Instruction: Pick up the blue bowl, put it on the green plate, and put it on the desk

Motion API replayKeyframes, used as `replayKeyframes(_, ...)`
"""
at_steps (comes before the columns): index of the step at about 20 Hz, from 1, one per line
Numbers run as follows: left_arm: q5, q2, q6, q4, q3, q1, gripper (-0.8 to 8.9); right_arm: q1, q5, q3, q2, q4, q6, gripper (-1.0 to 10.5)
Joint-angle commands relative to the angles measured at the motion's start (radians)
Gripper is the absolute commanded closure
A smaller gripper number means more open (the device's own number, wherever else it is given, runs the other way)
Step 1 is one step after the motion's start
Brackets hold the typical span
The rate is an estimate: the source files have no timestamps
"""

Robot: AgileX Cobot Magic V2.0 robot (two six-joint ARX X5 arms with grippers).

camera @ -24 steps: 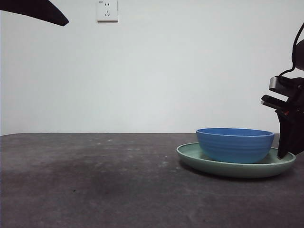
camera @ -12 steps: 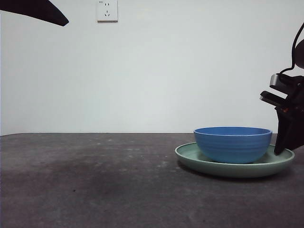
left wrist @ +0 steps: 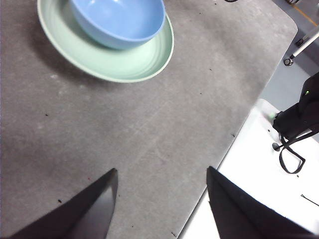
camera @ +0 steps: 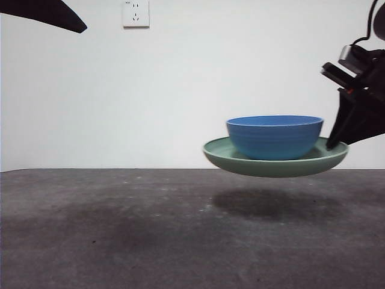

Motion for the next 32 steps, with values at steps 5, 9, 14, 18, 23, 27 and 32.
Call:
replayKeyframes(5, 0.005, 0.004, 0.012, 0.011, 0.009, -0.004, 5.33, 0.153, 0.040, 0.011, 0.007, 0.149, 0.132, 9.3)
replayKeyframes(9, 0.005, 0.004, 0.012, 0.010, 0.009, -0.004, 5.33, 0.232, 0.061, 0.011, 0.047, 0.206, 0.187, 9.3)
replayKeyframes(14, 0.005, 0.004, 0.012, 0.010, 0.009, -0.004, 5.33, 0.307, 0.100, 0.011, 0.138, 0.275, 0.225, 9.3)
replayKeyframes(18, 0.005, 0.004, 0.012, 0.009, 0.009, -0.004, 5.33, 0.334, 0.111, 0.011, 0.215, 0.314, 0.248, 9.3)
replayKeyframes(23, 0.005, 0.004, 0.005, 0.008, 0.009, -0.005, 5.33, 0.348, 0.120, 0.011, 0.274, 0.351, 0.262, 9.3)
replayKeyframes(27, 0.005, 0.004, 0.005, -0.011, 0.009, -0.004, 5.33, 0.349, 0.121, 0.011, 0.291, 0.346, 0.262, 9.3)
replayKeyframes(32, 0.005, 0.004, 0.005, -0.016, 0.009, -0.004, 5.33, 0.349, 0.121, 0.011, 0.290, 0.341, 0.274, 7.3)
